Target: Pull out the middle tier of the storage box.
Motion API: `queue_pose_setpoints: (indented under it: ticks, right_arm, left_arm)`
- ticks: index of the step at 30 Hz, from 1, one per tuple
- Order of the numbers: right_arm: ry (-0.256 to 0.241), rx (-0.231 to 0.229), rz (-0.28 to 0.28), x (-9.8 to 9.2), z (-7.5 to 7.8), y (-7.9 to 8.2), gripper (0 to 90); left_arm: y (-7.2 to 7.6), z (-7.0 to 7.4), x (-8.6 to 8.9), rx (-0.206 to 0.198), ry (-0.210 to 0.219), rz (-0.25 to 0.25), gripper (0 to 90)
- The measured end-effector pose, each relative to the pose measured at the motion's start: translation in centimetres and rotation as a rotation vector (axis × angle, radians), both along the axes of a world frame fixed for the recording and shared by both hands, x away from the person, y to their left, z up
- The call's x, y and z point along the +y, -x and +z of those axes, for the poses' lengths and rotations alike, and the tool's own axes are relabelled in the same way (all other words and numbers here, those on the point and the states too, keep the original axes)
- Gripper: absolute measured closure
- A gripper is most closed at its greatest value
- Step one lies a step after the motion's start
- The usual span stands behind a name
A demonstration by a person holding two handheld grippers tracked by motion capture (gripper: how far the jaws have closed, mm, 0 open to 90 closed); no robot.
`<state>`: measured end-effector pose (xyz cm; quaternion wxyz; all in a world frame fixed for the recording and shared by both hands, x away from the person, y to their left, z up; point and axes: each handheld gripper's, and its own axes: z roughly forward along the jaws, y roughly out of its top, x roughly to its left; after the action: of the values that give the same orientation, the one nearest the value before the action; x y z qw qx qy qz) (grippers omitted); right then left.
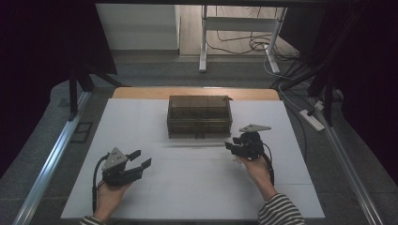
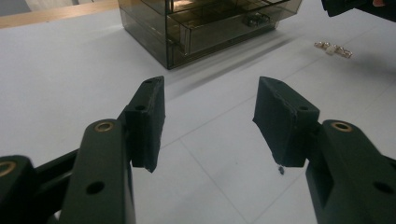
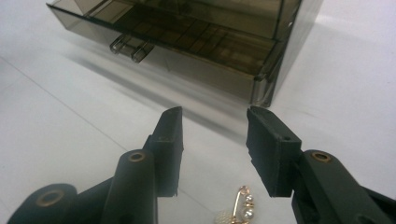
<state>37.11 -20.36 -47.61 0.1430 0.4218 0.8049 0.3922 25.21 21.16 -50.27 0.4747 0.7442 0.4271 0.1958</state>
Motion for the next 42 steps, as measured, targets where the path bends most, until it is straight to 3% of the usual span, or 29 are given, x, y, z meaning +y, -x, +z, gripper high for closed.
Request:
queue_pose_setpoints:
  ticks: [10, 21, 27, 38, 42]
  right_arm:
    - [0.041, 0.004, -0.01, -0.6, 0.1, -0.9, 55.6]
    - [0.022, 0.006, 0.024, -0.6, 0.4, -2.1, 62.7]
    - [0.046, 0.008, 0.015, -0.7, 0.0, -2.7, 64.8]
    - [0.055, 0.009, 0.014, -0.3, 0.1, -3.6, 64.7]
    - [0.052, 0.005, 0.023, -0.2, 0.0, -3.8, 65.3]
  left_arm:
    - [-3.0, 0.6, -1.4, 0.05, -0.028, -0.001, 49.2]
    - [-6.2, 1.5, -2.8, 0.091, -0.058, -0.009, 53.4]
    - [-7.8, 1.2, -3.6, 0.109, -0.068, -0.003, 59.3]
    - [-9.8, 0.7, -4.9, 0.14, -0.117, -0.007, 59.2]
    - [-10.4, 0.4, -5.2, 0.168, -0.112, 0.0, 61.6]
